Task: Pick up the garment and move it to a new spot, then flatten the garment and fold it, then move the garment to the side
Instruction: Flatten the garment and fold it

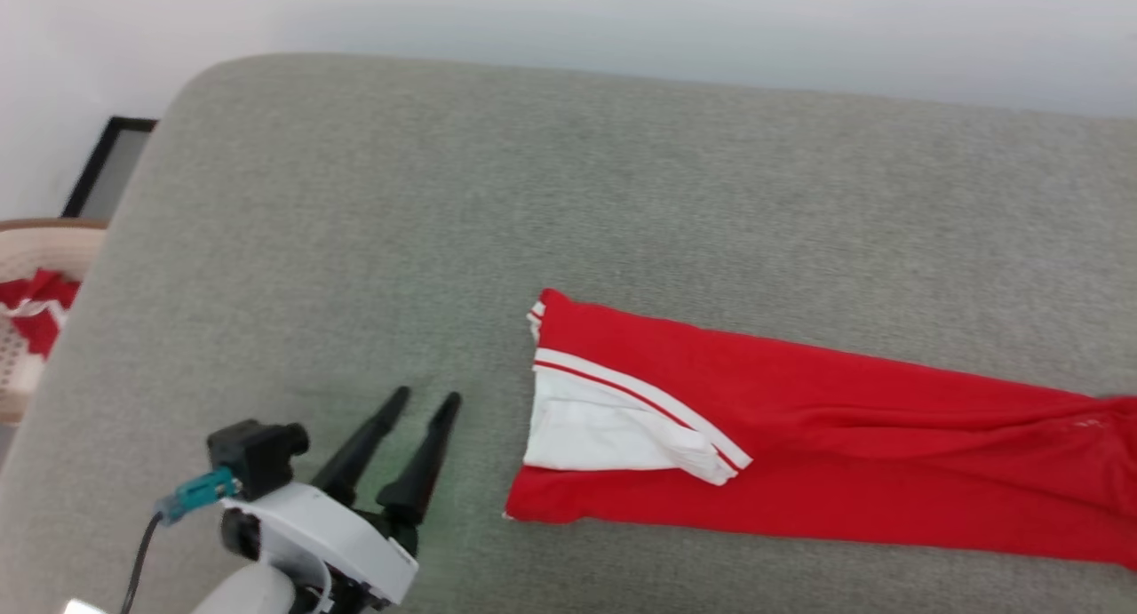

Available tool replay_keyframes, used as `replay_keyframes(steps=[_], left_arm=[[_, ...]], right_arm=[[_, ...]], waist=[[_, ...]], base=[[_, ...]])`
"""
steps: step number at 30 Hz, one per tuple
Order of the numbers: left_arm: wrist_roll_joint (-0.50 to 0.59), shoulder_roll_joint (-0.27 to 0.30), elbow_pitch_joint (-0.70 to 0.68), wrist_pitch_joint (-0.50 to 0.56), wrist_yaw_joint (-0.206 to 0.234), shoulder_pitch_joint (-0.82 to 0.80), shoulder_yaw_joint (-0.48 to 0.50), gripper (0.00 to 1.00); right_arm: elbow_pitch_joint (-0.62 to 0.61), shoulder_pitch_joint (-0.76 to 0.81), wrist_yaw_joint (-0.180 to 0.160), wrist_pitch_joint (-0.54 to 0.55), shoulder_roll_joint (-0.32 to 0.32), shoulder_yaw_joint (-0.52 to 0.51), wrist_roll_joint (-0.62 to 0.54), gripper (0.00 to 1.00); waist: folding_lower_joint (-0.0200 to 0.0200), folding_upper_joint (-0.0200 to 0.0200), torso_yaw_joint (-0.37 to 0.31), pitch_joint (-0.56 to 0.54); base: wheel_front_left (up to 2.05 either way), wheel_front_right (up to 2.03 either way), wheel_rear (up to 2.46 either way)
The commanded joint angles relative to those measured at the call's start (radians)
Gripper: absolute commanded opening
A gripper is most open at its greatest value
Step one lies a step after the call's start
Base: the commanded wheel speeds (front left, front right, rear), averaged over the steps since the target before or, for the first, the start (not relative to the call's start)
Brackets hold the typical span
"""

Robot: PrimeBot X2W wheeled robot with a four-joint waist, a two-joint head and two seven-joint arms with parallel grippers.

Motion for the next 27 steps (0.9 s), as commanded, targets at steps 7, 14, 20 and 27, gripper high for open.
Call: replay_keyframes(steps=[7,14,20,27], left_arm=[[0.355,-0.107,0.024,0.001,0.057,0.071,0.251,1.00],[0.621,-0.176,0.000,0.001,0.037,0.110,0.376,1.00],[0.699,-0.220,0.026,0.001,0.011,0.118,0.423,1.00],[0.762,-0.251,0.036,0.001,-0.017,0.129,0.487,1.00]], right_arm=[[0.031,-0.036,-0.001,0.118,0.063,-0.019,0.013,1.00],[0.074,-0.070,-0.001,0.233,0.126,-0.020,-0.037,1.00],[0.107,-0.093,-0.001,0.260,0.194,-0.013,-0.111,1.00],[0.085,-0.146,0.000,0.201,0.253,-0.038,-0.175,0.00]], waist=[[0.0000,0.0000,0.035,0.000],[0.0000,0.0000,0.017,-0.003],[0.0000,0.0000,0.003,0.004],[0.0000,0.0000,-0.034,0.023]], base=[[0.00,0.00,0.00],[0.00,0.00,0.00],[0.00,0.00,0.00],[0.00,0.00,0.00]])
